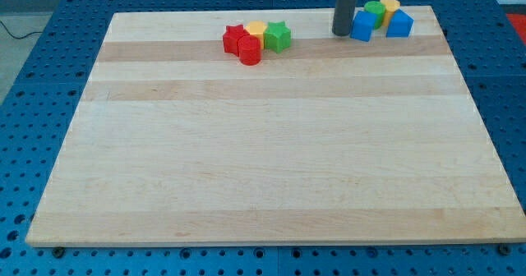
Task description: Push the green star diagonally to the red circle
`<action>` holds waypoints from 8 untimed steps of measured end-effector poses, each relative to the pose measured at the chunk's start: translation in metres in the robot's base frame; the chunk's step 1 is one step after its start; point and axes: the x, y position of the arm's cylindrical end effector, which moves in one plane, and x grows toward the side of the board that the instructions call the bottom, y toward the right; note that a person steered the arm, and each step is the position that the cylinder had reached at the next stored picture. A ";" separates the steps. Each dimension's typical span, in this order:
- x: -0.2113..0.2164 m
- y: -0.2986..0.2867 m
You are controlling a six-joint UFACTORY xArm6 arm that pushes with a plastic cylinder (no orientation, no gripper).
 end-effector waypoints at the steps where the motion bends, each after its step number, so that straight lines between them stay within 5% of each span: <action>1: 0.000 0.020; 3: 0.009 0.010; 5: 0.078 -0.084; 8: 0.084 -0.149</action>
